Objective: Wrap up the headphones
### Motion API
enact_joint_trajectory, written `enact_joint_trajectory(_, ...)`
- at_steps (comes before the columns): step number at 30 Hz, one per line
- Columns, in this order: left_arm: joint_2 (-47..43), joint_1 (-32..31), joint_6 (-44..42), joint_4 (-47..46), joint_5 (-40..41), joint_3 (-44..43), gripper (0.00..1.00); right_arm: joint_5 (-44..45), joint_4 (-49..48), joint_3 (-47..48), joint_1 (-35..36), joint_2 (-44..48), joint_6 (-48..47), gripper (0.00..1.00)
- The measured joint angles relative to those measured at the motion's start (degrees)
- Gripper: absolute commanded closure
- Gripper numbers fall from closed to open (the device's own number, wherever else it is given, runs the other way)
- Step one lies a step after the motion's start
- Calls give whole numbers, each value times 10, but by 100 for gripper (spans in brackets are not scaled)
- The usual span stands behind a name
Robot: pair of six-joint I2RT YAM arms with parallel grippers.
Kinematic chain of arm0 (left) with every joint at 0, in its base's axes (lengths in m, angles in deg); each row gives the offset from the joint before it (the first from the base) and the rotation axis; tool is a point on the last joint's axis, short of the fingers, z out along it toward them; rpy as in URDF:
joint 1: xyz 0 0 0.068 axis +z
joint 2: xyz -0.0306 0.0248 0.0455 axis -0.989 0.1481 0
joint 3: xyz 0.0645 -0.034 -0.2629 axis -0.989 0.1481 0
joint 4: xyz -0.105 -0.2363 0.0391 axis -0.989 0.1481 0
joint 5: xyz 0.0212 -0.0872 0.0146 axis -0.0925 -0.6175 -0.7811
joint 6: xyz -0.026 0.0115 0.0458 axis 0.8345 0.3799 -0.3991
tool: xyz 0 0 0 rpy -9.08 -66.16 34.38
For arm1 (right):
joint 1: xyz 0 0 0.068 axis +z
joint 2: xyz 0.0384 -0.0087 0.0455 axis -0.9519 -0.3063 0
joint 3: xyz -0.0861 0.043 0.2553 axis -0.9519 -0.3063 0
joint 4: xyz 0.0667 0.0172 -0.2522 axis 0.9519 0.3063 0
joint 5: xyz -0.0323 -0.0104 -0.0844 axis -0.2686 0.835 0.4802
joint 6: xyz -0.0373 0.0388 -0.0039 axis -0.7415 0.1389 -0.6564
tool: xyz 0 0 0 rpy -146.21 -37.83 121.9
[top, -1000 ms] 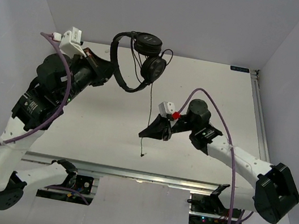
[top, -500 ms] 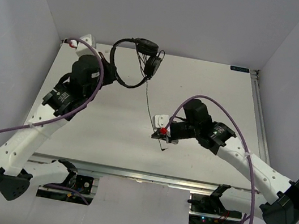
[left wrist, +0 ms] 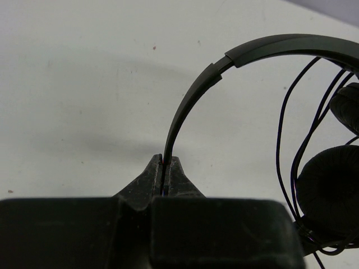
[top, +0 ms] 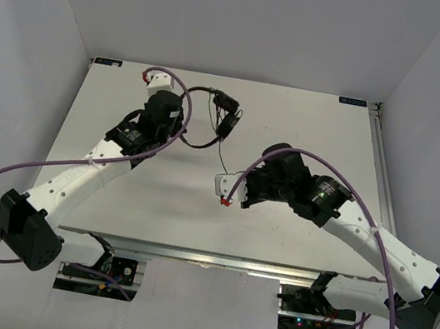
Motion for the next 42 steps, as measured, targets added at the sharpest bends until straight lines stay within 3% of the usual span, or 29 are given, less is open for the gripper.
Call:
enact_joint_trajectory(10,-3,0,-49,-4,-104,121,100,180,-73,4,1,-23,-23,92)
enact_joint_trajectory(18,-75,0,-88,-14,-239,195,100,184,-99,20,-29,-64,-3,92)
enact_joint_trajectory(26,-134,-3,-113,-18,-355,237,100,93,-95,28,-88,-102,46,92)
enact_joint_trajectory(42,-170,-4,-103,-18,-419,236,100,-239,-85,33,-195,-136,192,90)
